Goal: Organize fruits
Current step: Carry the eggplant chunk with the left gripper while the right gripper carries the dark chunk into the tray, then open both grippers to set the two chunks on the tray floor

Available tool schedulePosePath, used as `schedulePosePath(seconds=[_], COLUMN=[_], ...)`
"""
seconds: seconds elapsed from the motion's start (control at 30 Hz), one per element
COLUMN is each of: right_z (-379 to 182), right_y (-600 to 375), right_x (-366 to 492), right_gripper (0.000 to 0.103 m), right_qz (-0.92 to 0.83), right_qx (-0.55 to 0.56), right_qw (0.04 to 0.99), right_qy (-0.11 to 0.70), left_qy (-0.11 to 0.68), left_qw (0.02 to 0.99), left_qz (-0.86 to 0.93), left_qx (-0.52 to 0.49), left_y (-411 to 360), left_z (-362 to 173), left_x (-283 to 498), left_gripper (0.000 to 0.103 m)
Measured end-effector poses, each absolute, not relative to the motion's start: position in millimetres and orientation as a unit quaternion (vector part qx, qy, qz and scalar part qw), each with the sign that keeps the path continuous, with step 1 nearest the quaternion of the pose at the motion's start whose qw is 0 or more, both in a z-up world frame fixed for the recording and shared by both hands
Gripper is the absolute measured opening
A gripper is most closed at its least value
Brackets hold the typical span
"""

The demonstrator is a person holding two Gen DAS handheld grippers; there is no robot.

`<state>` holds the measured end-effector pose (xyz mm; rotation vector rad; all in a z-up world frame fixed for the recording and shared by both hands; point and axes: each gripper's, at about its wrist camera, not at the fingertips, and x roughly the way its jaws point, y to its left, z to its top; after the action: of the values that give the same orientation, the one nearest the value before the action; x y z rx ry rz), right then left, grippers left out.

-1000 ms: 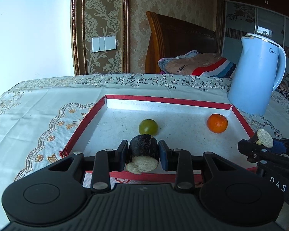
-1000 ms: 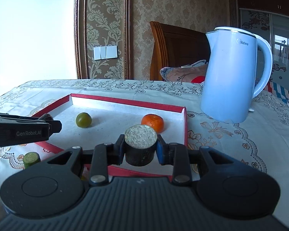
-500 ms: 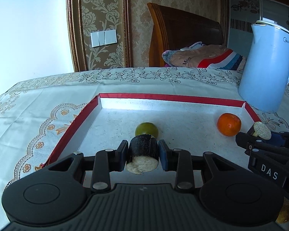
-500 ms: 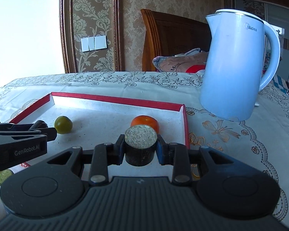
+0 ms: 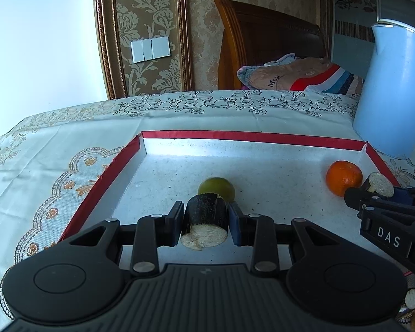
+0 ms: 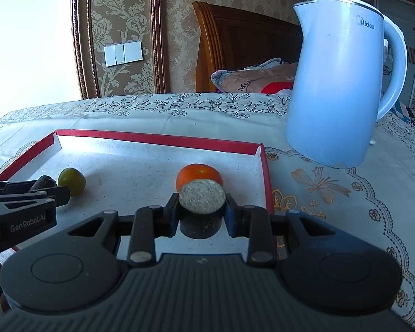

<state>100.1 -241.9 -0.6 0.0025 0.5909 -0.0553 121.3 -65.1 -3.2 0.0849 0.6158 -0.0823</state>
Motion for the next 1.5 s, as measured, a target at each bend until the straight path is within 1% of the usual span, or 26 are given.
schedulePosePath(seconds=[0.5, 0.6, 0.73, 0.9, 0.97, 1.0, 1.1, 1.2, 1.3, 1.37, 1.4, 1.43, 1.47, 1.5], right_z=[-1, -2, -2, -2, -1, -1, -1, -1, 0, 0, 0, 0, 1, 2], right_y=[-244, -244, -244, -244, -243, -243, -243, -242, -242, -242, -242, -243, -243, -243], right_x=[103, 103, 104, 103, 102, 102, 101, 101, 99, 99, 99, 99, 98, 97], right_gripper=[0.031, 0.031, 0.031, 0.031, 0.032, 0.032, 0.032, 0.036, 0.04, 0.041, 0.045, 0.052, 0.055, 0.06], right_qz=[-0.027, -0.026, -0.026, -0.026, -0.029, -0.029, -0.029, -0.03, -0.031, -0.031, -0.032, -0.033, -0.033, -0.035], right_qx=[0.01, 0.012, 0.013, 0.014, 0.009, 0.009, 0.012, 0.009, 0.007, 0.008, 0.01, 0.013, 0.015, 0.014], right_qw=[0.954, 0.954, 0.953, 0.954, 0.955, 0.956, 0.956, 0.956, 0.957, 0.957, 0.957, 0.957, 0.958, 0.96], right_qy=[0.299, 0.3, 0.301, 0.299, 0.294, 0.293, 0.293, 0.291, 0.288, 0.287, 0.287, 0.286, 0.283, 0.279], left_qy=[0.313, 0.314, 0.317, 0.32, 0.323, 0.323, 0.319, 0.321, 0.322, 0.324, 0.325, 0.327, 0.327, 0.326], left_qw=[0.949, 0.948, 0.948, 0.947, 0.946, 0.946, 0.947, 0.946, 0.946, 0.946, 0.945, 0.945, 0.945, 0.945], left_qz=[-0.034, -0.032, -0.027, -0.026, -0.027, -0.028, -0.025, -0.025, -0.024, -0.023, -0.023, -0.023, -0.022, -0.022], left_qx=[0.039, 0.038, 0.032, 0.027, 0.027, 0.026, 0.026, 0.025, 0.023, 0.02, 0.019, 0.017, 0.015, 0.014], left_y=[-63, -63, -61, -59, -58, -58, -58, -58, -57, -56, -55, -54, -53, -53], left_z=[-9, -9, -10, -10, -11, -11, -11, -11, -12, -12, -12, -12, -12, -12], left_x=[126, 127, 129, 129, 130, 130, 130, 130, 130, 131, 131, 132, 132, 132], left_gripper=[0.034, 0.037, 0.045, 0.047, 0.053, 0.059, 0.06, 0.067, 0.067, 0.067, 0.067, 0.067, 0.067, 0.067])
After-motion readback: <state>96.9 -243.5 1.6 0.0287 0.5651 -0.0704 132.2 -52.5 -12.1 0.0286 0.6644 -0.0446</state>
